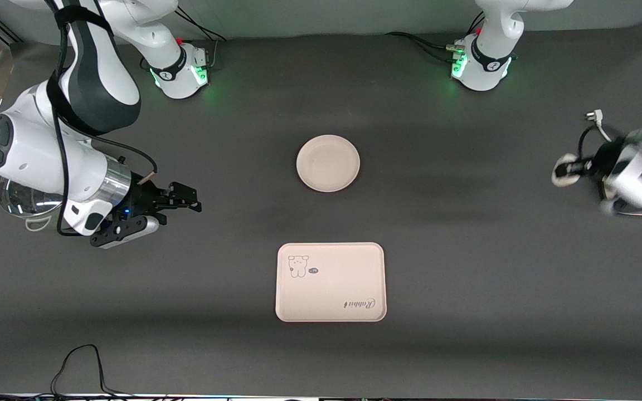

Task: Place bun in plate and plate on tray
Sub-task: 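Grasp the white bun with the left gripper and lift it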

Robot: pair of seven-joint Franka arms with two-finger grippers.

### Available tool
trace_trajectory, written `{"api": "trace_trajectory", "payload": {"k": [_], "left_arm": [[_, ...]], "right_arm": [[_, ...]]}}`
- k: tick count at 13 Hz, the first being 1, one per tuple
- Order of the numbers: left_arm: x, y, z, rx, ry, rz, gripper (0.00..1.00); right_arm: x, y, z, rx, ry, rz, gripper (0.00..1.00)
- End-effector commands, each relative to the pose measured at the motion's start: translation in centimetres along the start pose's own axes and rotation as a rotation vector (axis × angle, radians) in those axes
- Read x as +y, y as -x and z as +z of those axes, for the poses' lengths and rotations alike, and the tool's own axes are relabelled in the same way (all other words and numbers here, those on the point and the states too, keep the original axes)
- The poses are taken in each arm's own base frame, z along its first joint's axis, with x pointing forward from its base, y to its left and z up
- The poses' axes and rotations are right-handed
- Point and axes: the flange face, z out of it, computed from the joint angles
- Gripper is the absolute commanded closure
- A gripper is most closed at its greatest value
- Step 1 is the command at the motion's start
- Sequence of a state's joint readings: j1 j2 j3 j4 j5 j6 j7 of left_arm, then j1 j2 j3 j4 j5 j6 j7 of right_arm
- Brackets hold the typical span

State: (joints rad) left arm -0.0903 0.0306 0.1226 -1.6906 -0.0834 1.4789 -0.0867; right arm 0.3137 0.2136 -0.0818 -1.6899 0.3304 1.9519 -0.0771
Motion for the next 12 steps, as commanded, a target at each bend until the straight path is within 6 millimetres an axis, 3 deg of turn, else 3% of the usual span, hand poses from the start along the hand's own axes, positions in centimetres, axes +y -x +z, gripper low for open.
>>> {"api": "trace_trajectory", "payload": {"k": [1,2,3,6,8,12], "left_arm": [[-0.6,3.5,-1.5,-0.001,0.022,0.007,0.64],[0.3,4.2,-1.1,0.002,0.023,-0.001,0.64],[2.8,4.7,-0.9,0.005,0.013,-0.032,0.63],[14.7,6.5,0.8,0.051,-0.023,-0.121,0.64],[23.0,7.8,3.7,0.073,-0.005,-0.171,0.64],[36.2,10.8,11.5,0.102,0.034,-0.267,0.64]], "right_arm": [[-0.7,-0.3,0.0,0.020,-0.021,0.015,0.00],[-0.7,-0.4,0.1,0.029,-0.023,0.017,0.00],[-0.7,-0.4,0.0,0.031,-0.023,0.018,0.00],[-0.4,-0.8,1.0,0.032,-0.018,0.025,0.00],[-1.5,-1.1,2.3,0.039,-0.018,0.011,0.00],[-2.3,-1.1,3.8,0.017,-0.015,0.000,0.00]]}}
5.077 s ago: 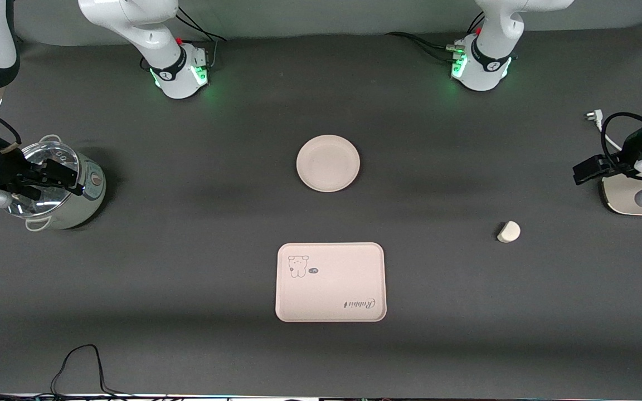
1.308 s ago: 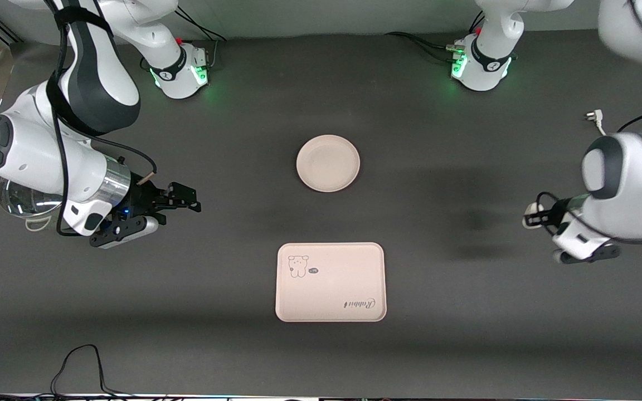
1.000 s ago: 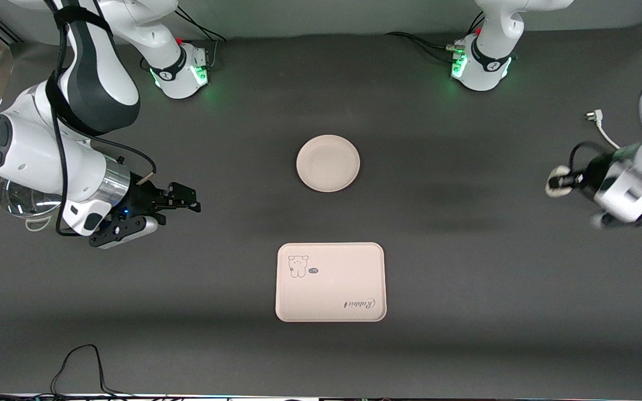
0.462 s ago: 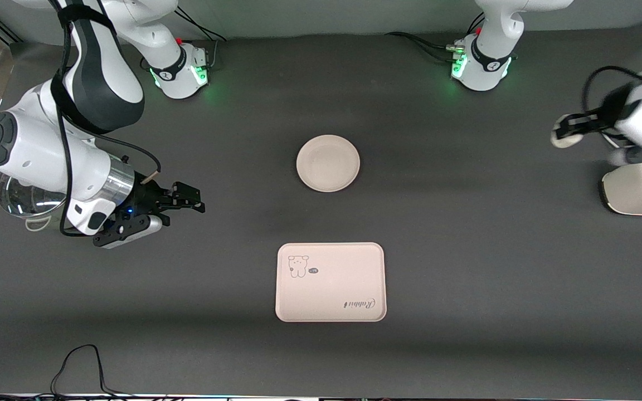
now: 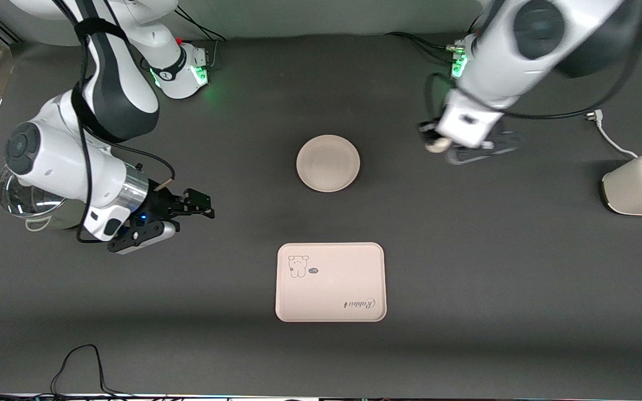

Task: Place bun in plate and plate on tray
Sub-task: 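Carry the bun over the plate and open the left gripper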

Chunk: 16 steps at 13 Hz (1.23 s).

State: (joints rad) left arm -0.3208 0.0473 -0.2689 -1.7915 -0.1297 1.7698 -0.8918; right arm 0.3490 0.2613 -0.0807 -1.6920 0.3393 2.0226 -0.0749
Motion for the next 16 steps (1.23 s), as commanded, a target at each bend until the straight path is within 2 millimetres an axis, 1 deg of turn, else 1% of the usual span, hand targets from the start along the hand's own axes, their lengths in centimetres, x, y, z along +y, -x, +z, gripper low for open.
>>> {"api": "trace_trajectory", "payload": {"k": [1,2,4,5,6,7,8,9,10,11,12,13,14,15,16], "left_arm": [[6.9,3.9,6.1,-0.004,0.016,-0.071,0.64],[9.3,5.8,9.4,-0.007,0.012,-0.064,0.64],[12.5,7.7,15.8,-0.006,-0.006,-0.048,0.64],[13.4,8.0,19.0,-0.018,-0.011,-0.053,0.64],[14.0,8.2,21.7,-0.025,-0.008,-0.048,0.64],[14.8,9.4,24.0,-0.032,-0.010,-0.034,0.64],[15.1,10.0,26.0,-0.035,-0.012,-0.039,0.64],[15.2,10.0,27.7,-0.022,-0.014,-0.037,0.64],[15.2,10.0,29.1,-0.018,-0.012,-0.050,0.64],[15.6,10.9,30.2,-0.020,-0.011,-0.044,0.63],[15.6,11.0,30.9,-0.021,-0.015,-0.044,0.63],[15.6,11.0,31.0,-0.021,-0.017,-0.045,0.57],[15.6,11.0,31.0,-0.020,-0.017,-0.053,0.37],[15.6,11.0,31.0,-0.019,-0.017,-0.089,0.06],[15.6,11.0,30.9,-0.019,-0.016,-0.100,0.01]], "right_arm": [[-1.3,-0.1,1.2,-0.003,-0.017,0.008,0.00],[-1.6,-0.1,1.8,-0.012,-0.016,0.006,0.00],[-2.3,0.0,2.6,-0.023,-0.014,-0.003,0.00],[-2.7,0.1,3.1,-0.031,-0.014,-0.009,0.00],[-2.8,0.0,3.2,-0.031,-0.014,-0.012,0.00],[-2.9,0.0,3.5,-0.033,-0.011,-0.013,0.00],[-2.7,-0.2,3.4,-0.017,-0.010,0.003,0.00],[-2.7,-0.3,3.3,-0.008,-0.009,0.011,0.00],[-2.6,-0.3,3.7,-0.013,-0.007,0.012,0.00],[-2.6,-0.3,3.7,-0.013,-0.006,0.010,0.00],[-2.6,-0.3,3.7,-0.013,-0.006,0.010,0.00],[-2.7,-0.3,3.8,-0.015,-0.004,0.008,0.00],[-2.6,-0.2,3.8,-0.017,-0.004,0.008,0.00],[-2.8,-0.2,4.1,-0.021,-0.004,0.006,0.00],[-3.2,0.0,4.5,-0.029,-0.004,-0.001,0.00]]}}
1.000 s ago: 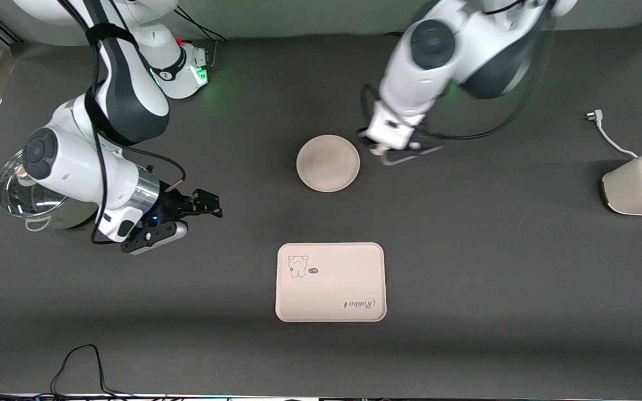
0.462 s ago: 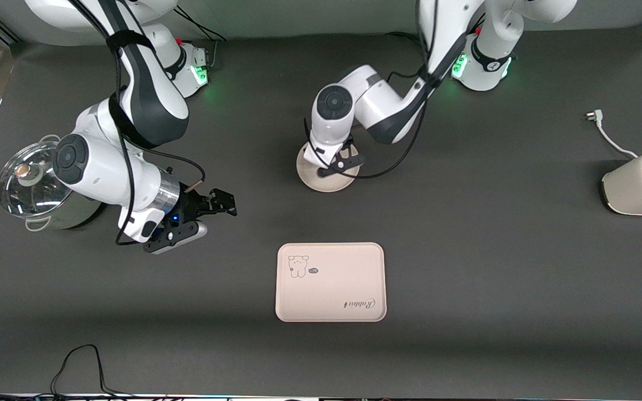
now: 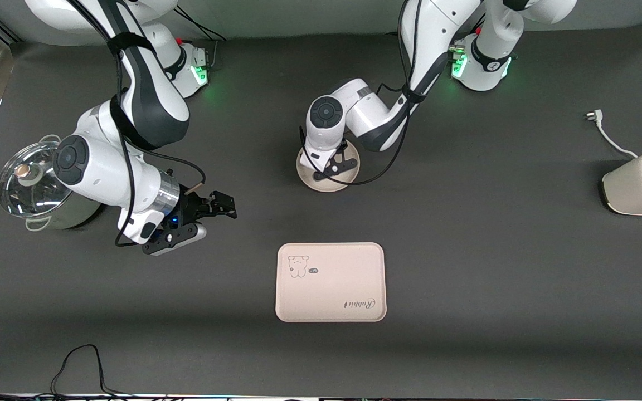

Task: Place bun in plate and plate on tray
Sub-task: 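Carry the bun over the plate and open the left gripper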

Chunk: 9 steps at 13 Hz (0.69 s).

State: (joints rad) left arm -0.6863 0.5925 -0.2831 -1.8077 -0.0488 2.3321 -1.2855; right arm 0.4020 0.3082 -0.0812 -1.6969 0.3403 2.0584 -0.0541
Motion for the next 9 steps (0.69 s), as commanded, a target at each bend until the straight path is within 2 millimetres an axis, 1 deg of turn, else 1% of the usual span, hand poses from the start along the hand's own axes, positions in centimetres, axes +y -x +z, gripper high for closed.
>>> {"api": "trace_trajectory", "payload": {"k": [1,2,3,4,5,6,7,8,9], "left_arm": [[0.3,0.1,-0.6,0.027,0.005,-0.038,0.00],[0.2,0.1,-0.7,0.026,0.001,-0.039,0.00],[0.2,0.0,-0.8,0.026,0.001,-0.041,0.00],[0.1,-0.2,-1.1,0.027,-0.002,-0.044,0.00],[0.0,-0.4,-1.8,0.031,-0.003,-0.045,0.00],[-0.5,-1.7,-3.2,0.035,-0.017,-0.056,0.00],[-1.2,-3.4,-5.5,0.043,-0.029,-0.075,0.00],[-2.5,-5.7,-8.3,0.051,-0.028,-0.086,0.00],[-4.4,-8.9,-11.5,0.057,-0.030,-0.072,0.01]], "right_arm": [[-1.3,0.4,1.2,-0.009,-0.011,0.009,0.00],[-1.3,0.5,1.9,-0.015,-0.009,0.007,0.00],[-1.8,0.6,2.5,-0.006,-0.006,0.004,0.00],[-2.9,1.1,3.6,-0.007,-0.003,-0.015,0.00],[-3.8,1.5,4.3,0.004,-0.001,-0.029,0.00],[-4.1,2.0,4.9,0.007,0.003,-0.033,0.00],[-4.3,2.1,5.3,0.004,0.005,-0.037,0.00],[-4.8,2.3,5.7,-0.001,0.006,-0.045,0.00],[-5.1,2.4,6.1,-0.005,0.007,-0.050,0.00]]}}
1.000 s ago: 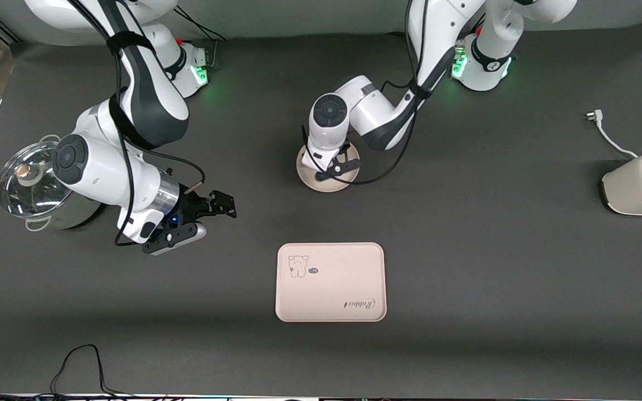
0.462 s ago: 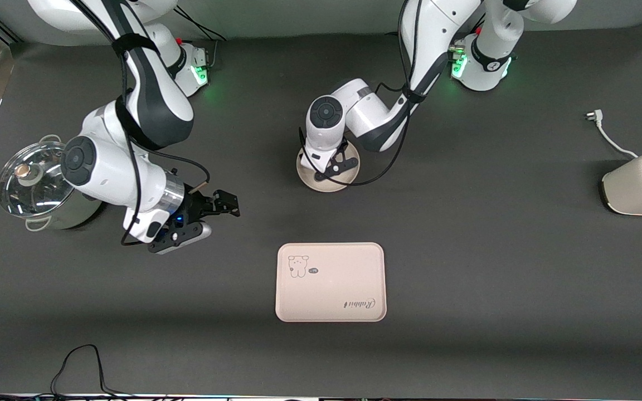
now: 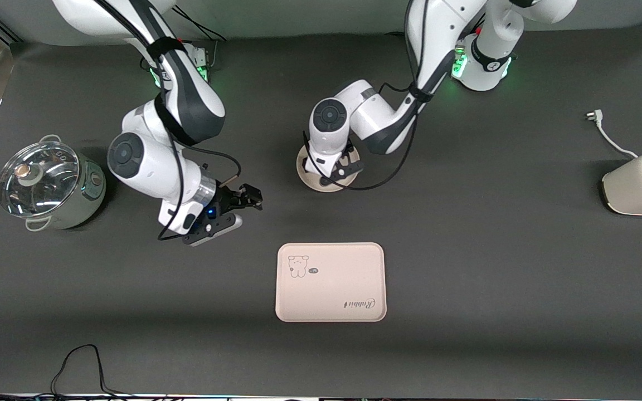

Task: Place bun in plate and plate on tray
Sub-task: 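Carry the bun over the plate and open the left gripper, then withdraw the left gripper while the right gripper reaches the plate rim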

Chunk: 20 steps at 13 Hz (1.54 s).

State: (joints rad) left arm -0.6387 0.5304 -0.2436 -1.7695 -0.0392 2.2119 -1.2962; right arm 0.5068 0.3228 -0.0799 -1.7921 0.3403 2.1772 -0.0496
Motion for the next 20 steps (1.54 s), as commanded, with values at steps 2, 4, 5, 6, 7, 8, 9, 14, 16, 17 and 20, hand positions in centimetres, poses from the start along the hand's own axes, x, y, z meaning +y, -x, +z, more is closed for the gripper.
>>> {"api": "trace_trajectory", "payload": {"k": [2,4,5,6,7,8,9,14,16,17,20], "left_arm": [[-7.4,-11.5,-11.8,0.067,0.008,-0.034,0.01],[-13.4,-18.2,-16.8,0.113,-0.009,0.015,0.01],[-16.8,-21.4,-18.6,0.114,-0.011,0.035,0.01],[-20.1,-24.1,-20.0,0.116,-0.015,0.071,0.01],[-23.6,-27.0,-21.1,0.117,-0.014,0.113,0.01],[-26.3,-28.6,-22.3,0.127,-0.010,0.141,0.01],[-27.5,-29.1,-22.9,0.127,-0.017,0.177,0.00],[-34.6,-30.4,-27.3,0.144,-0.055,0.266,0.00],[-36.9,-30.3,-28.9,0.134,-0.060,0.276,0.00],[-37.2,-29.8,-29.3,0.131,-0.081,0.294,0.00],[-37.4,-28.4,-30.9,0.147,-0.132,0.354,0.00]], "right_arm": [[-0.5,0.8,1.0,0.008,-0.003,0.016,0.00],[-1.8,1.4,2.2,0.010,0.000,-0.004,0.00],[-2.0,1.7,2.9,0.013,0.003,-0.007,0.00],[-2.8,2.4,4.0,0.023,0.009,-0.018,0.00],[-3.5,3.2,5.3,0.030,0.014,-0.030,0.00],[-4.2,4.1,6.7,0.027,0.019,-0.038,0.00],[-5.4,5.0,8.4,0.014,0.026,-0.054,0.00],[-8.1,8.8,17.0,-0.111,0.081,-0.054,0.01],[-9.5,10.6,19.6,-0.131,0.099,-0.088,0.01],[-8.9,11.5,20.6,-0.142,0.110,-0.086,0.01],[-10.1,13.3,22.1,-0.152,0.122,-0.105,0.06]]}}
